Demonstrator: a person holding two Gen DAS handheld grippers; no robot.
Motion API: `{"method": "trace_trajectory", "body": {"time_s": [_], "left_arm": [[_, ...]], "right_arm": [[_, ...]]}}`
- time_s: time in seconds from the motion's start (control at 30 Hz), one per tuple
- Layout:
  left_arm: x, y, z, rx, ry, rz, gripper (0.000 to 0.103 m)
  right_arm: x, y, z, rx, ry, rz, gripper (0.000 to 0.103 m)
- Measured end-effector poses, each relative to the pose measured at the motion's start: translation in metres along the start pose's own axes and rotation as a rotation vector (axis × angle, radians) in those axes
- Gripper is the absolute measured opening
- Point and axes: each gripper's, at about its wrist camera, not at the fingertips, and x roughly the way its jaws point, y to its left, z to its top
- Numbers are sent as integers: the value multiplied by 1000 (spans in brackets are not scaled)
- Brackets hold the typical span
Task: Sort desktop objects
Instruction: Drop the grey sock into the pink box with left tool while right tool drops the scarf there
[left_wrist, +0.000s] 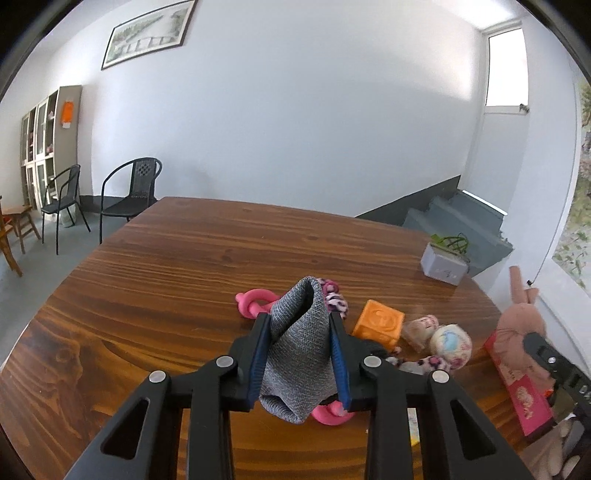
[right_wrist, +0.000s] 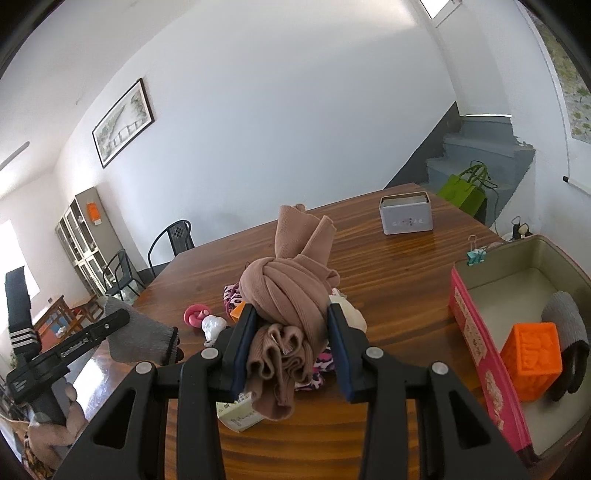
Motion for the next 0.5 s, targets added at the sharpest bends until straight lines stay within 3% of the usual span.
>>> {"method": "trace_trajectory", "body": {"time_s": [0.23,0.5], "left_arm": [[-25,-44,10,63,-40,-83,32],[-33,-108,19,158,-45,-193,32]], "right_arm": [[-21,-23,8,51,-59,-32,42],[-60,-87,27,91,-124,-188,42]]}}
